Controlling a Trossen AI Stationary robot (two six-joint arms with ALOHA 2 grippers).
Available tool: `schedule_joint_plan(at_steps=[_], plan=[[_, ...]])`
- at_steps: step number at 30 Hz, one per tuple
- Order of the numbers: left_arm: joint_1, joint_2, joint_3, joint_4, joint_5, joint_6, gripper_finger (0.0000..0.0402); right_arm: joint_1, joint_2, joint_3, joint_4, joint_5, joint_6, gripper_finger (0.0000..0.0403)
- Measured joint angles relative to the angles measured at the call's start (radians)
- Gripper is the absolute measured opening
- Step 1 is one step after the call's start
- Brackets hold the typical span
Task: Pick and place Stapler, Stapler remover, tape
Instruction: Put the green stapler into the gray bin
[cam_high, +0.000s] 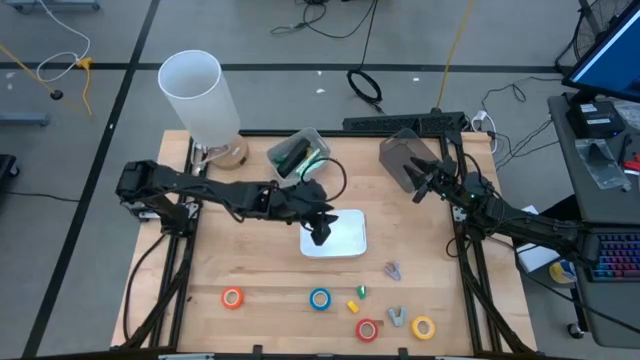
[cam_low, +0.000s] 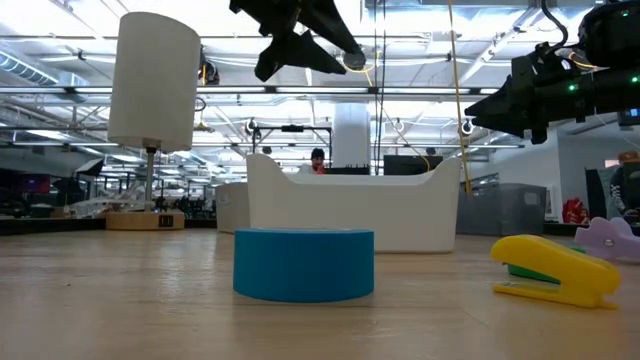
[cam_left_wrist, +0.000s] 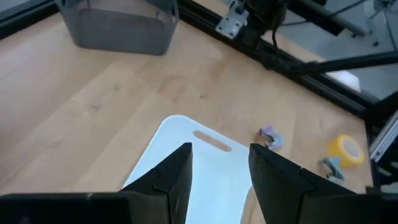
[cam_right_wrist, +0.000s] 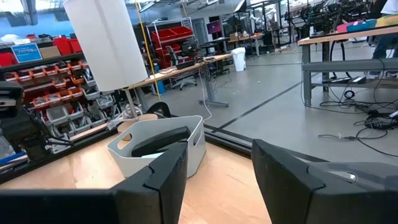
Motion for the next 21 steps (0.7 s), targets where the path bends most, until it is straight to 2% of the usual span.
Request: schedule_joint_plan(at_steps=[3,5,11,16,18,21], plan=[[0.008,0.000,0.000,0.025,-0.005,-0.086,0.0157,0.000,0.000,0.000,0.005,0.000,0.000,0.0171],[0.014,0.000,0.000,0.038,-0.005,-0.092,0.0156,0.000,0.000,0.000,0.004,0.000,0.000,0.0171],[0.031,-0.007,0.000,0.045,0.028,0.047,0.0156,0.000,0.000,0.000,0.005,0.000,0.003,0.0171],[0.074,-0.074,0.000,-0.019,0.128,0.139,0.0157,0.000,0.000,0.000,0.012,-0.005,0.171,0.0171],[0.092,-0.118,-0.020,-0.059,0.155,0.177,0.0157,0.000,0.000,0.000,0.015,-0.053,0.182,0.0171],[0.113,-0.199,-0.088,-0.043,0.193,0.211,0.0157,0.001,0.001,0.000,0.087,-0.190,0.143,0.0171]])
